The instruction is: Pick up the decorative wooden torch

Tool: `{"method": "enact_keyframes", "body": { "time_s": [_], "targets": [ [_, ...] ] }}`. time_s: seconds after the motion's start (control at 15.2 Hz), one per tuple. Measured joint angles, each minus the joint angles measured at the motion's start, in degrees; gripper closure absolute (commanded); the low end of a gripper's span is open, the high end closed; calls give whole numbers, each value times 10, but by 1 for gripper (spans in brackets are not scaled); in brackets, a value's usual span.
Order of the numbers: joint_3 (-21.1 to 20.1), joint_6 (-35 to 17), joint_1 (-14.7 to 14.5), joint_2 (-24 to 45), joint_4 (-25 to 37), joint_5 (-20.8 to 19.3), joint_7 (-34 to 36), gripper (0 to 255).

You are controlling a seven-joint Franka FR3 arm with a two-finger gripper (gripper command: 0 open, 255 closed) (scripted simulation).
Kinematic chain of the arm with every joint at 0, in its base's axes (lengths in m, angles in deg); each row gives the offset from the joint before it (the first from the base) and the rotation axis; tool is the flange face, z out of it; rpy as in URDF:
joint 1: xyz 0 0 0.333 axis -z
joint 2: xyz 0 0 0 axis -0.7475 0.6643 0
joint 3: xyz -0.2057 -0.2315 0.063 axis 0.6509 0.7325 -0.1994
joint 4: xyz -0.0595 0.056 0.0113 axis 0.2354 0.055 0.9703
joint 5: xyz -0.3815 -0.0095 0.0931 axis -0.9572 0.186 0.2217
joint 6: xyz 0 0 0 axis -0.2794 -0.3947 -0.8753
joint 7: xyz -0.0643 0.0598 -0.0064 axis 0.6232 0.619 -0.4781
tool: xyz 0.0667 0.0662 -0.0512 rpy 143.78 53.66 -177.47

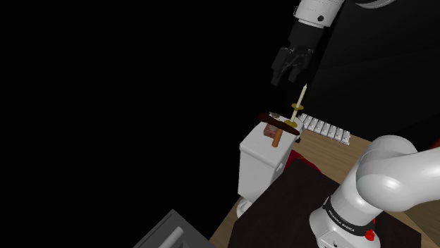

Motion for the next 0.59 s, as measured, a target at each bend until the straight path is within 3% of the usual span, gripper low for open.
{"method": "enact_keyframes", "body": {
  "time_s": [0.59],
  "targets": [
    [68, -83, 24, 29, -63, -41, -78, 0]
  ]
}}
